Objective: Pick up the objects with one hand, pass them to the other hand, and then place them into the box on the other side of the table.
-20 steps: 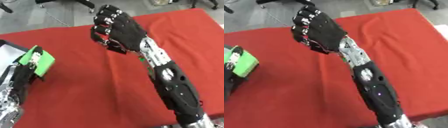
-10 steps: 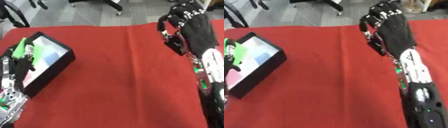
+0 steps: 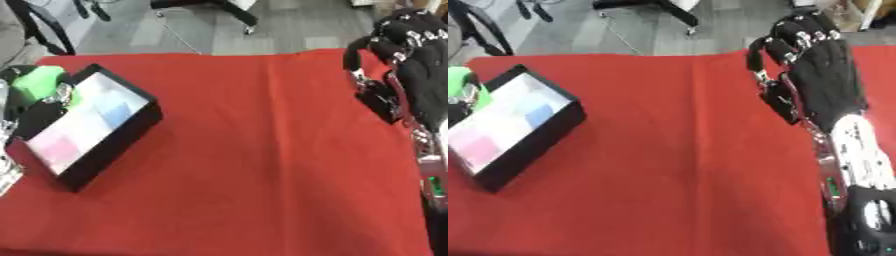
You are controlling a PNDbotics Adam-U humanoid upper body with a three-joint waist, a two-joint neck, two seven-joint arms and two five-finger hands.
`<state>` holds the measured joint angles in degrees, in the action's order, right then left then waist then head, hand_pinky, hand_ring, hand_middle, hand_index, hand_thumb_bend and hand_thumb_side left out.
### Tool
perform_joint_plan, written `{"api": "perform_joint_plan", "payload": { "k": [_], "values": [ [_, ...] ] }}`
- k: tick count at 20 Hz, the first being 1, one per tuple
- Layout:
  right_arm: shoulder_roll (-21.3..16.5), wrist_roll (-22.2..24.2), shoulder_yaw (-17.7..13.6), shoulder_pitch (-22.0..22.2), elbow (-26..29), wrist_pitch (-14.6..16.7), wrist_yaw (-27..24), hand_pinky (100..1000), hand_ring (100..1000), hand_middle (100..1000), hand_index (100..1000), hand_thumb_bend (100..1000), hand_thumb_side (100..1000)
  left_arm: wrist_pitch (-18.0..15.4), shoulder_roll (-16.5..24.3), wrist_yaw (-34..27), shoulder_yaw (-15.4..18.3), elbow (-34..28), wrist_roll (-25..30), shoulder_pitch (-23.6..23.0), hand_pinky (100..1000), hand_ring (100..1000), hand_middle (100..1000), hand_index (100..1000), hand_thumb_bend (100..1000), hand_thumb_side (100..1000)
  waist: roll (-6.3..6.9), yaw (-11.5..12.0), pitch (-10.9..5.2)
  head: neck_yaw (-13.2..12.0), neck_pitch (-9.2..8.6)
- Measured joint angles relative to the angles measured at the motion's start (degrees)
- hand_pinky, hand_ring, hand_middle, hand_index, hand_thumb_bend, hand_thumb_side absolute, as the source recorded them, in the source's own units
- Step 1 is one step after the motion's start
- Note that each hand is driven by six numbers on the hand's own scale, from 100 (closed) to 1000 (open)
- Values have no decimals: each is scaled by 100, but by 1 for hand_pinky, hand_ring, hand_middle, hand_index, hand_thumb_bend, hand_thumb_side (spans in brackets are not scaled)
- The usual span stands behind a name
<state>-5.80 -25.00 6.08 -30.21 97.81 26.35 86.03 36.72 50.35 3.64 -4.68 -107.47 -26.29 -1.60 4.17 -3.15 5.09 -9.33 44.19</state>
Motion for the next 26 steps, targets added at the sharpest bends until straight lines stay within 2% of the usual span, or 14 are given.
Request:
{"api": "perform_joint_plan", "payload": {
  "k": [2, 3, 4, 5, 7, 10, 12, 14, 18, 21, 22, 23, 25, 26],
  "values": [
    [1, 28, 28, 0, -4, 45, -41, 708, 616, 403, 552, 100, 100, 374, 133, 438, -45, 424, 374, 125, 624, 550, 528, 696, 304, 129, 0, -21, -1, -1, 0],
    [1, 41, 42, 0, -13, 72, -63, 708, 617, 402, 552, 100, 100, 562, 175, 672, -61, 630, 562, 195, 686, 619, 611, 765, 358, 240, 0, -40, -1, 1, 0],
    [1, 51, 46, 0, -29, 94, -76, 709, 617, 401, 552, 100, 100, 754, 210, 907, -79, 799, 754, 256, 761, 709, 728, 852, 462, 399, 0, -43, -1, 10, 0],
    [1, 60, 54, 0, -37, 115, -93, 709, 617, 401, 552, 100, 100, 943, 235, 1132, -82, 944, 943, 289, 827, 788, 821, 924, 641, 592, 0, -43, -2, 25, 0],
    [1, 80, 76, 0, -44, 143, -116, 709, 616, 400, 552, 100, 100, 1261, 271, 1576, -71, 1144, 1329, 344, 869, 858, 901, 980, 776, 708, 0, -43, -6, 65, 1],
    [1, 98, 76, 1, -57, 162, -131, 710, 615, 398, 549, 100, 100, 1464, 306, 2223, 44, 1272, 1810, 428, 843, 894, 952, 1000, 855, 781, 15, -35, -24, 112, 1],
    [0, 106, 77, 3, -68, 170, -153, 711, 615, 396, 546, 100, 100, 1501, 307, 2552, 178, 1267, 1901, 488, 808, 901, 968, 1000, 847, 800, 23, -26, -28, 141, 1],
    [-1, 115, 77, 6, -70, 177, -165, 711, 615, 395, 545, 100, 100, 1514, 307, 2745, 324, 1193, 1803, 529, 769, 898, 968, 1000, 819, 783, 27, -4, -31, 170, 1],
    [-2, 129, 77, 19, -72, 189, -189, 713, 615, 394, 544, 100, 100, 1390, 307, 2686, 490, 793, 1390, 547, 717, 885, 951, 978, 746, 768, 27, 14, -33, 210, 1],
    [-2, 133, 77, 34, -73, 188, -215, 714, 617, 394, 545, 100, 100, 1131, 287, 2299, 527, 296, 1132, 529, 636, 863, 924, 946, 594, 743, 27, 42, -33, 230, 1],
    [-2, 135, 77, 40, -73, 187, -218, 716, 619, 390, 543, 100, 100, 1026, 240, 2118, 534, 62, 1026, 509, 607, 852, 913, 938, 501, 760, 27, 45, -33, 233, 1],
    [-2, 136, 76, 50, -73, 185, -222, 716, 620, 390, 543, 100, 100, 898, 167, 1921, 534, -154, 898, 513, 600, 852, 911, 936, 481, 760, 27, 46, -33, 233, 1],
    [-2, 148, 73, 58, -73, 172, -255, 720, 626, 392, 545, 100, 100, 499, -61, 1434, 489, -432, 499, 558, 577, 857, 911, 926, 359, 778, 27, 53, -33, 233, 1],
    [-2, 159, 70, 72, -72, 162, -269, 720, 627, 393, 546, 100, 100, 212, -211, 1152, 441, -506, 212, 575, 572, 856, 909, 923, 345, 781, 27, 65, -33, 237, 1]
  ]
}}
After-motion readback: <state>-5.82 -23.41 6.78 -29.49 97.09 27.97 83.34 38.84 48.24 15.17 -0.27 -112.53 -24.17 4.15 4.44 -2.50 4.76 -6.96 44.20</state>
